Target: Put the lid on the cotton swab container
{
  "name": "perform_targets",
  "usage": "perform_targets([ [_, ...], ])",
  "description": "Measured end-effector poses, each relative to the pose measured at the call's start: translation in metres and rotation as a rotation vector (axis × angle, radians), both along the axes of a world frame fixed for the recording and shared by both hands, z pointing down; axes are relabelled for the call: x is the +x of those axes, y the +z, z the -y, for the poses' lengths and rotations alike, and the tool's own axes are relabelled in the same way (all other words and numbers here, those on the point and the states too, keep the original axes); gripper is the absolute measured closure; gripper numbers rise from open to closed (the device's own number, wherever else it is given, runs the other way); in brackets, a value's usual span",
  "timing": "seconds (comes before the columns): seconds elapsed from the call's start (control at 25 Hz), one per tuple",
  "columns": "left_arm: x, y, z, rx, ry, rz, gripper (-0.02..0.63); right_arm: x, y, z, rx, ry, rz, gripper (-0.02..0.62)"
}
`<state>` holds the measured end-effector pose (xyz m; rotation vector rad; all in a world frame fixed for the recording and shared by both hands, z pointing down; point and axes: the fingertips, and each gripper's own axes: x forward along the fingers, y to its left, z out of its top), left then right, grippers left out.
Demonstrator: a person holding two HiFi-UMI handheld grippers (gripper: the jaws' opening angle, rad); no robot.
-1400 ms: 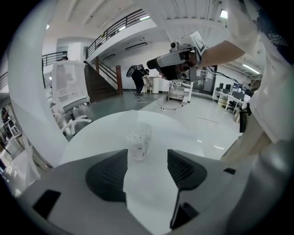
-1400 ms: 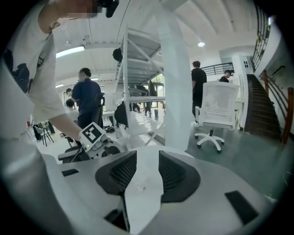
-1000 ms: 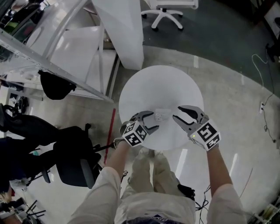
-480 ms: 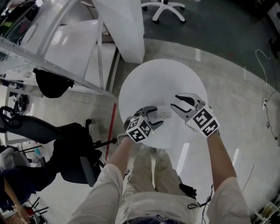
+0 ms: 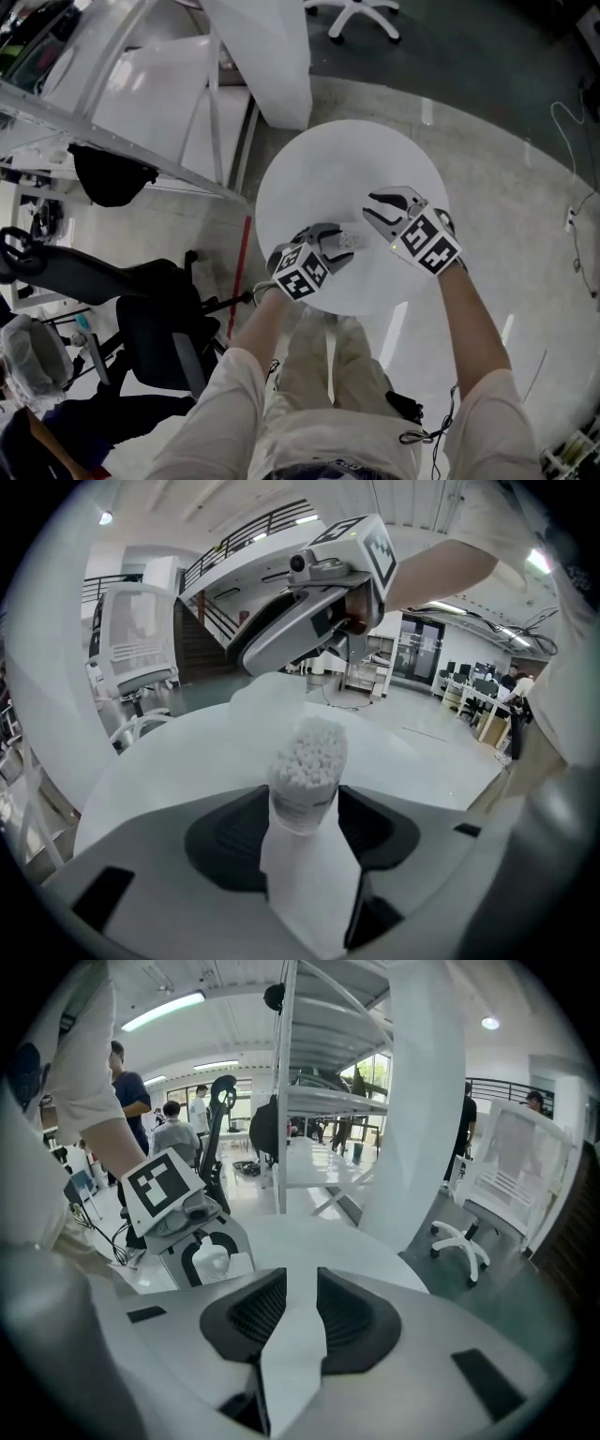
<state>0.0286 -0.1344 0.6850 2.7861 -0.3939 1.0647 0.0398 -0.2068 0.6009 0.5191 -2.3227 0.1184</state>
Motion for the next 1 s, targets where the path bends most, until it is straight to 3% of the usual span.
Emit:
perform_targets([
  [0.44,0.000,0.001,0.000,-0.001,0.006,0.007,0.381,-0.005,0.014,-0.010,-0.042,-0.043,-0.035,0.560],
  [1.0,0.000,0.001,-0.001,0.005,-0.001,0.026,0.382,-0.009,0.005,-0.050,-0.042,-0.102,-0.001,0.584],
])
